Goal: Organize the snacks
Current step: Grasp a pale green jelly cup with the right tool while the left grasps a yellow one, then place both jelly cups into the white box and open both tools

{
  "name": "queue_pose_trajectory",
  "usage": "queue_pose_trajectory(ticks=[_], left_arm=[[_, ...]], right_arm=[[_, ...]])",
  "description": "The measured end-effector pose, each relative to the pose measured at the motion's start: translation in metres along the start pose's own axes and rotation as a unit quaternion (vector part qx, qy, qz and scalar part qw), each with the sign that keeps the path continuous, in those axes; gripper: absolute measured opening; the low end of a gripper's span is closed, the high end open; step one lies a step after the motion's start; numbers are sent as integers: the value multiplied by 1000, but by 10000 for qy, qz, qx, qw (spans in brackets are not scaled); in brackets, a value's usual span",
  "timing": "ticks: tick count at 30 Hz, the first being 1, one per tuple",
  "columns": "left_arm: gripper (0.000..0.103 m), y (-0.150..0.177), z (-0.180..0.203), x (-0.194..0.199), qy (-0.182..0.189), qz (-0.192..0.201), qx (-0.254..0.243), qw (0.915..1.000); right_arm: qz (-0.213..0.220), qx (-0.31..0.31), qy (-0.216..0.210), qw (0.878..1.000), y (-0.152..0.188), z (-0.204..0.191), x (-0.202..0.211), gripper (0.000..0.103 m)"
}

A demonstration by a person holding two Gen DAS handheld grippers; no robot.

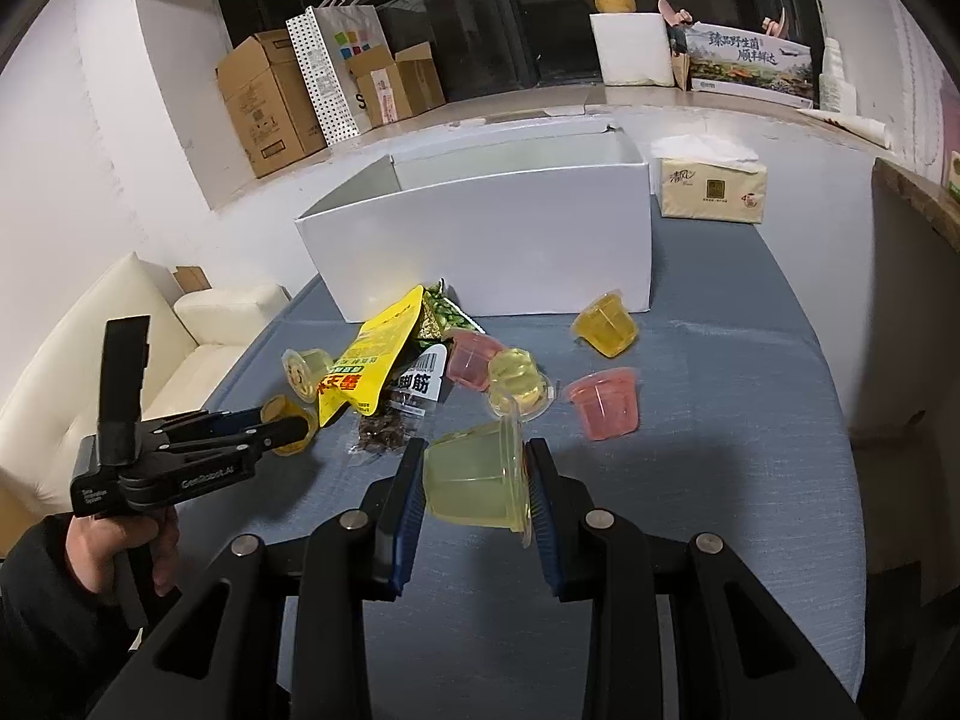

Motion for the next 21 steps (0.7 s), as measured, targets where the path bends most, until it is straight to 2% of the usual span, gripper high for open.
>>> queue_pose_trajectory(ticks=[6, 10, 14, 16, 21], left_arm=[[41, -10, 21, 32, 219, 373, -182, 9989], [41, -36, 37, 50, 407, 664, -340, 9964], [41, -87, 50, 58, 532, 1005, -556, 9920], [41, -113, 53, 56, 509, 1124, -646, 9903], [41, -189, 40, 31, 438, 1209, -617, 9898]], right_arm=[[51, 29, -56, 10000, -2, -3, 4, 35], [86, 33, -151, 9998, -15, -5, 4, 35], [452, 202, -152, 9987, -54, -11, 10, 35], [640, 189, -191, 9976, -86, -10, 8, 35], [788, 105, -187, 9967, -159, -4, -15, 35]])
Point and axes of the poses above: each gripper's, at about its wrist camera, not at the fingertips, and x roughly against the way its jaws point, z to its right, y to its underside, the point moved 1 cm from there along -x, roughly the way its jaws point, and after that the axes turned 13 degrees about y, right-handed, at the moved point
